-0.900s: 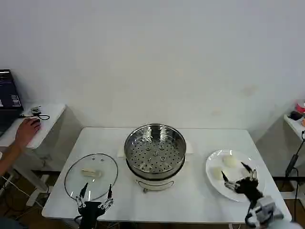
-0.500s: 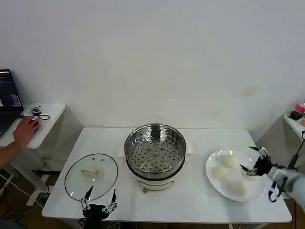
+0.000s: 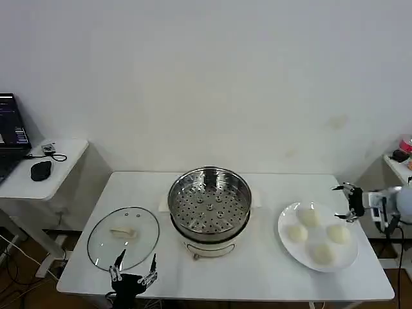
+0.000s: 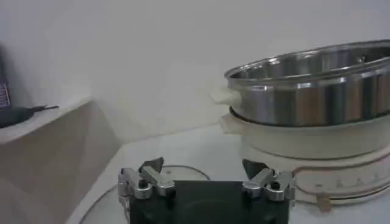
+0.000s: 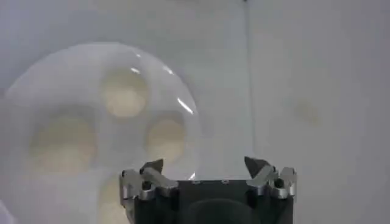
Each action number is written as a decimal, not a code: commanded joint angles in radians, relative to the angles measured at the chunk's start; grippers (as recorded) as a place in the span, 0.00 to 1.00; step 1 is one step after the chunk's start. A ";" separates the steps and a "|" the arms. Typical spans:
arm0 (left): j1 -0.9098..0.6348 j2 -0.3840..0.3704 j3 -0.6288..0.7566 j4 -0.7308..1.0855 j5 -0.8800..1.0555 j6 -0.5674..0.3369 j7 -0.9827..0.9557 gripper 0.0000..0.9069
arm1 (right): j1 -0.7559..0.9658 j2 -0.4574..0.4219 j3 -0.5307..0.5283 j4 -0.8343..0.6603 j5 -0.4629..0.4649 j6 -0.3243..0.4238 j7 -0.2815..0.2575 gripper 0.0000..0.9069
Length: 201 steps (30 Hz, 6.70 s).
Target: Take steamed baozi put them in steamer then cover it.
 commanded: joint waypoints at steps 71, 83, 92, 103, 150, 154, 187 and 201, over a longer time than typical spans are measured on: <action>-0.001 0.003 0.016 -0.041 0.036 0.015 0.014 1.00 | 0.786 0.159 -0.704 -0.160 0.166 0.009 -0.045 0.69; -0.010 0.016 0.006 -0.065 0.035 0.017 0.015 1.00 | 1.073 0.386 -1.001 0.039 0.386 -0.035 -0.002 0.69; 0.008 0.014 -0.011 -0.077 0.034 0.015 0.015 1.00 | 1.045 0.572 -1.104 0.041 0.350 0.037 0.017 0.69; 0.003 0.007 -0.015 -0.067 0.029 0.015 0.013 1.00 | 0.974 0.633 -1.203 -0.018 0.170 0.159 0.063 0.69; 0.001 0.014 0.008 -0.054 0.038 0.003 0.013 1.00 | 1.187 0.430 -1.225 0.074 0.361 0.071 0.087 1.00; -0.004 0.023 0.015 -0.058 0.038 0.007 0.015 1.00 | 1.273 0.288 -1.289 0.153 0.279 -0.083 0.044 1.00; -0.030 0.008 0.078 -0.024 0.074 0.031 0.023 1.00 | 0.449 -0.101 -0.873 0.232 0.246 -0.327 0.099 1.00; -0.018 0.010 0.059 -0.036 0.065 0.035 0.020 1.00 | 0.403 0.027 -0.826 0.072 0.220 -0.314 0.085 1.00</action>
